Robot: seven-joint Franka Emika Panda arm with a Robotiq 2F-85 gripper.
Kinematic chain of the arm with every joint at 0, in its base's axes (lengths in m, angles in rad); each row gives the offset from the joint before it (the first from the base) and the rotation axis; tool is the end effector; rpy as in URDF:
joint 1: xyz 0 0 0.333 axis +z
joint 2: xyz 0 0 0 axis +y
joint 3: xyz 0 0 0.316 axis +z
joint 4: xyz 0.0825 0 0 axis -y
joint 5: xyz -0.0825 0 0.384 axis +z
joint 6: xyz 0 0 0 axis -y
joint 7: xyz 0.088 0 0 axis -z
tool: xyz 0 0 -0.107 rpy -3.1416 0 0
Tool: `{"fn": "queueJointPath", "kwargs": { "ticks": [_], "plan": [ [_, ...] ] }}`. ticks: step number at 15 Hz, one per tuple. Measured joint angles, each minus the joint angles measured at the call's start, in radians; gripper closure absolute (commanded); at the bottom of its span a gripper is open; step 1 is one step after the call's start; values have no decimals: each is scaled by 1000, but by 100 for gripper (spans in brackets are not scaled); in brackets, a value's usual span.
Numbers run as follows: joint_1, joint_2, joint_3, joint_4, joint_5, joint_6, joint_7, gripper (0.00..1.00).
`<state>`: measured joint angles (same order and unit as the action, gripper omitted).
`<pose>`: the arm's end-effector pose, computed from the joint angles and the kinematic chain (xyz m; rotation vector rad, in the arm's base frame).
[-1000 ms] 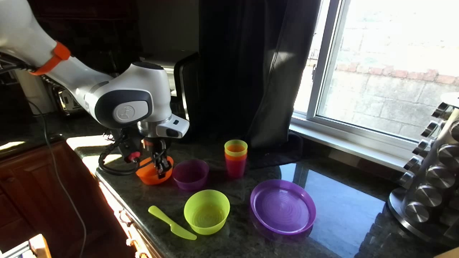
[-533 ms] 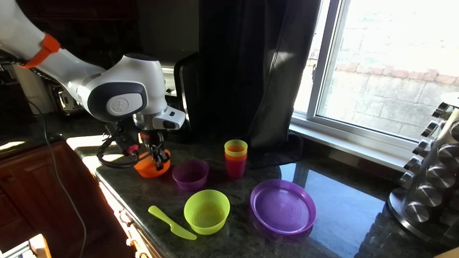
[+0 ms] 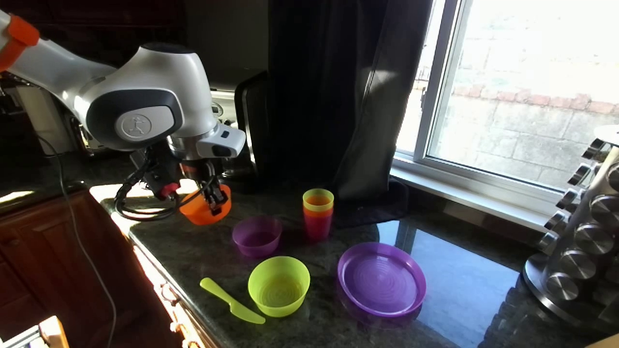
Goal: Stack the plastic bowls together
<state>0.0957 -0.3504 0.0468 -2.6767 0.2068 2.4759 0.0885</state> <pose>0.4041 0.0566 0.3620 -2.9913 0.1510 -0.2024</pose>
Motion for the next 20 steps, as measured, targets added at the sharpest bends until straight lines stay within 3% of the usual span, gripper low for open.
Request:
{"fn": "queueJointPath", "kwargs": {
  "ticks": [10,20],
  "plan": [
    [-79,-45,-133,-5,12,-4,-1,99],
    [-91,44,-168,14,80,-2,-16,99]
  ]
}}
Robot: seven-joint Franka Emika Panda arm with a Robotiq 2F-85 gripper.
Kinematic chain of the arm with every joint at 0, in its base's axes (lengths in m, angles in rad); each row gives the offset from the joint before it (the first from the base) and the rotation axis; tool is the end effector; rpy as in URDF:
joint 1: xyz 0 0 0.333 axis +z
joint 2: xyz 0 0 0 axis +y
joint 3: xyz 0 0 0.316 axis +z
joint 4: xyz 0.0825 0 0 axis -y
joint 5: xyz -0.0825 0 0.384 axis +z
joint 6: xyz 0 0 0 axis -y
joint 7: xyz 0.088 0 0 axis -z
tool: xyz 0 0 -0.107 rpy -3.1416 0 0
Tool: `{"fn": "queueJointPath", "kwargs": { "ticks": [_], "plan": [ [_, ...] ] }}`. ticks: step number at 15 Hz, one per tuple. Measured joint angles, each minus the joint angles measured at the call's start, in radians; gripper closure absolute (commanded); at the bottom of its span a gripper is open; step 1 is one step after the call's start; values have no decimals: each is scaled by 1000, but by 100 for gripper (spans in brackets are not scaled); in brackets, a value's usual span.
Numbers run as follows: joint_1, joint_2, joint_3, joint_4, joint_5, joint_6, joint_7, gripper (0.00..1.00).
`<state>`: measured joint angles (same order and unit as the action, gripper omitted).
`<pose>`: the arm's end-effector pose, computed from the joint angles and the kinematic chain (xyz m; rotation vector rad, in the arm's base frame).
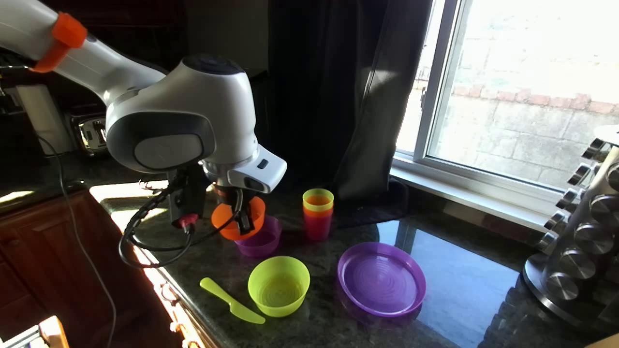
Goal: Stack the plastic bowls together
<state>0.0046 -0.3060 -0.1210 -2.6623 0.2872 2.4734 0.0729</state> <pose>0.4105 -0.0471 0.3490 -2.8539 0.5815 -0.1675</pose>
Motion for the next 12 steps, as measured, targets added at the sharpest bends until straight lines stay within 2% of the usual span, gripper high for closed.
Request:
{"fn": "queueJointPath", "kwargs": {
  "ticks": [11,12],
  "plan": [
    [-22,98,-4,50,66,10,-5,99],
    [-24,104,-4,53,70,10,-5,86]
  ]
}}
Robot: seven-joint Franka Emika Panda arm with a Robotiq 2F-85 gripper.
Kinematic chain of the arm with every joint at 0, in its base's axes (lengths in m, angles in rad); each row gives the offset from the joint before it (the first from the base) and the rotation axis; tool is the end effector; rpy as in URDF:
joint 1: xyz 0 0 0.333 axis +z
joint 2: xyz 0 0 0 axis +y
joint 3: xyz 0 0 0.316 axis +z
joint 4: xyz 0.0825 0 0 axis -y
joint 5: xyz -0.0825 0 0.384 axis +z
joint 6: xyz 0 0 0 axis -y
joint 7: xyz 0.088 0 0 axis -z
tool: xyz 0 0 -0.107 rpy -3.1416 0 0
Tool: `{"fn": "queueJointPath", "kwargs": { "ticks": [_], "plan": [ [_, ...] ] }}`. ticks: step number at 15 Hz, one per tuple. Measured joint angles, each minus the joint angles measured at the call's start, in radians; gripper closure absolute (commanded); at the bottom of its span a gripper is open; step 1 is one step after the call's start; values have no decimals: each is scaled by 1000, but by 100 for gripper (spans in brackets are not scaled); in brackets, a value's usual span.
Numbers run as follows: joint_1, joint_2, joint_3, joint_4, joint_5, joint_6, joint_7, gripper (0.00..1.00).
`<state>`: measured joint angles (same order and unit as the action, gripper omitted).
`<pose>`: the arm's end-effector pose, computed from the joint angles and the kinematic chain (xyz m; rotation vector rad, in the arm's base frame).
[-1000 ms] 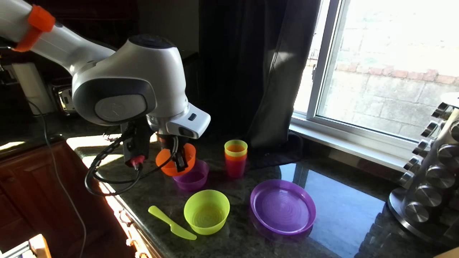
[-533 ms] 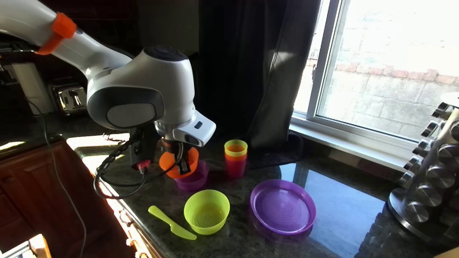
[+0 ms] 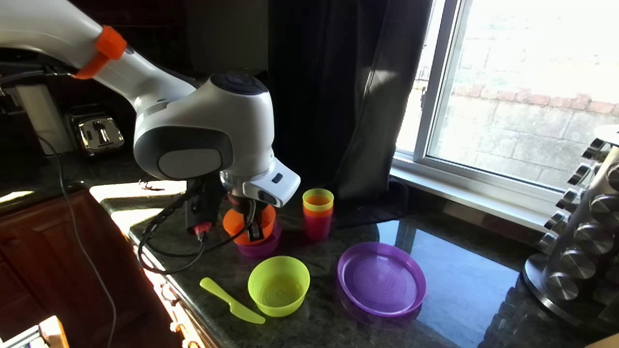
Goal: Stack the plastic bowls together
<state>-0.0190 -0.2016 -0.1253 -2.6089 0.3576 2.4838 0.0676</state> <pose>0.4273 -0.0624 0.3285 -2.8038 0.6961 -0.1160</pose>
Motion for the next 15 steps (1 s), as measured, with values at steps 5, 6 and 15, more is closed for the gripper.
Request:
{"fn": "queueJointPath", "kwargs": {
  "ticks": [5,6,15],
  "plan": [
    [-2,42,0,25,24,0,-2,42],
    [-2,49,1,29,25,0,-3,35],
    [-1,119,36,53,25,0,-2,56]
  ]
}}
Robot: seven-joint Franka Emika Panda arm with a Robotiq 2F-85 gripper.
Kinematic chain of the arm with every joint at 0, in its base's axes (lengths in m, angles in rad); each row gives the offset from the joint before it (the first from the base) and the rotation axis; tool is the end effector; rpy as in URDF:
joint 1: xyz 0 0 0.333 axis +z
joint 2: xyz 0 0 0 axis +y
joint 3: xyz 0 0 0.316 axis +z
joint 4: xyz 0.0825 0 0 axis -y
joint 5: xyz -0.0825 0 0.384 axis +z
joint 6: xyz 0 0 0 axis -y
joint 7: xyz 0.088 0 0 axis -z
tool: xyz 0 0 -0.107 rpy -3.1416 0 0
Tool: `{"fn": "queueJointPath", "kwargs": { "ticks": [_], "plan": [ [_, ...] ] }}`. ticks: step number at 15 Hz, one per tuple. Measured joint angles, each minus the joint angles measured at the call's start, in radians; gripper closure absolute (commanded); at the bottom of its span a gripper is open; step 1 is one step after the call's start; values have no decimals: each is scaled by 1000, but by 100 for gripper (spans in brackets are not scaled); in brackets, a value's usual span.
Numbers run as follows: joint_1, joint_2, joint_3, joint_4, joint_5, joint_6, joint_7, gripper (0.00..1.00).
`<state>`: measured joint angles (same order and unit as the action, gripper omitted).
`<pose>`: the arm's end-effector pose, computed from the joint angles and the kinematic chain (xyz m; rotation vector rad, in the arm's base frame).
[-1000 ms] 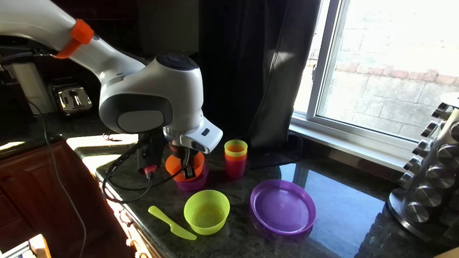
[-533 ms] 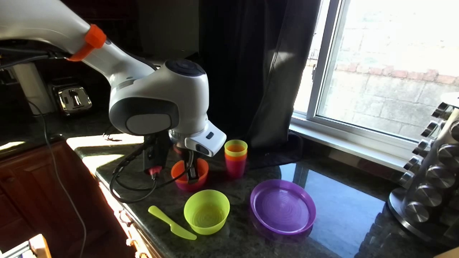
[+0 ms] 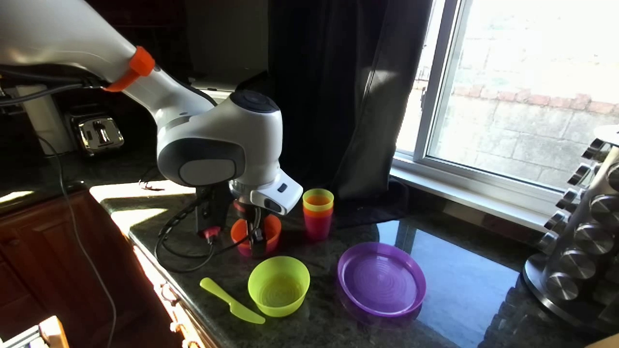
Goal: Stack the plastic bowls together
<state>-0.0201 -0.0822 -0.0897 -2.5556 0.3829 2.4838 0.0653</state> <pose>0.4450 -0.0502 0.2980 -2.8173 0.6867 -0.0206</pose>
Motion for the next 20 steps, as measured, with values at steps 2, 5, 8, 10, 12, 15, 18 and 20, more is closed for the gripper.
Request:
{"fn": "queueJointPath", "kwargs": {
  "ticks": [2,5,8,10,12,15,18,20],
  "plan": [
    [0,14,4,6,0,0,0,73],
    [0,33,8,15,0,0,0,95],
    [0,38,10,18,0,0,1,100],
    [0,33,11,17,0,-1,2,99],
    [0,20,11,15,0,-2,1,99],
    [-1,-26,11,-1,-1,-10,-24,99],
    [-10,-106,4,-44,-14,-26,-50,99],
    [-27,-172,-9,-80,-30,-59,-62,99]
  ]
}}
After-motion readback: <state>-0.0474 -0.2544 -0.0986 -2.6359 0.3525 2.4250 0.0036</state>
